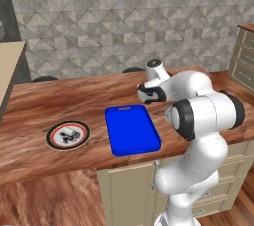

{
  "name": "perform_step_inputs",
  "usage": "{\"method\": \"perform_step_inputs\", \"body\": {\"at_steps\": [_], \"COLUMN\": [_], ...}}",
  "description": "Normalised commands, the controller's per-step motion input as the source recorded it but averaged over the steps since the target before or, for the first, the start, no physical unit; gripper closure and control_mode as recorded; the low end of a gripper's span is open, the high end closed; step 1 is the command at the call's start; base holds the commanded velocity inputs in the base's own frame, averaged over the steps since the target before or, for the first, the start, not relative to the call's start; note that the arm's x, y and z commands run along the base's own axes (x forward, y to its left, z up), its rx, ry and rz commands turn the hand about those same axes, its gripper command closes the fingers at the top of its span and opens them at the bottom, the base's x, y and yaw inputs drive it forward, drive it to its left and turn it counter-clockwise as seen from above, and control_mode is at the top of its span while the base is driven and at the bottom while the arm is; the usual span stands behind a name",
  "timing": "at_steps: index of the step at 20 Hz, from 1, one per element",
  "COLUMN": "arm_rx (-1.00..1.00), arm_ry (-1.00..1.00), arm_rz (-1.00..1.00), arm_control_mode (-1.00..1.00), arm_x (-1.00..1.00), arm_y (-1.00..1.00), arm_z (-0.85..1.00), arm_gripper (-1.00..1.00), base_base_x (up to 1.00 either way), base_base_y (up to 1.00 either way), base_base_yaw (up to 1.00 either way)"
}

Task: Move the dessert items from the plate to the tray.

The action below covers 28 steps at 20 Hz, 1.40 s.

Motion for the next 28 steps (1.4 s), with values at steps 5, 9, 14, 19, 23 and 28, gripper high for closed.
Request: {"method": "perform_step_inputs", "body": {"at_steps": [5, 9, 14, 19, 23, 28], "arm_rx": [0.00, 0.11, 0.00, 0.00, 0.00, 0.00], "arm_ry": [0.16, 0.16, 0.01, 0.00, 0.00, 0.02], "arm_rz": [-0.10, -0.02, 0.00, 0.00, 0.00, 0.00], "arm_control_mode": [-1.00, -1.00, -1.00, -1.00, -1.00, -1.00], "arm_x": [0.00, 0.07, 0.00, 0.12, 0.14, 0.17], "arm_y": [1.00, 0.70, 0.00, -0.31, -0.06, 0.04], "arm_z": [0.03, 0.01, -0.17, -0.39, -0.52, -0.35], "arm_gripper": [1.00, 1.00, 1.00, 1.00, 1.00, 1.00], "base_base_x": [0.00, 0.00, 0.00, 0.00, 0.00, 0.00], "base_base_y": [0.00, 0.00, 0.00, 0.00, 0.00, 0.00], "base_base_yaw": [0.00, 0.00, 0.00, 0.00, 0.00, 0.00]}}
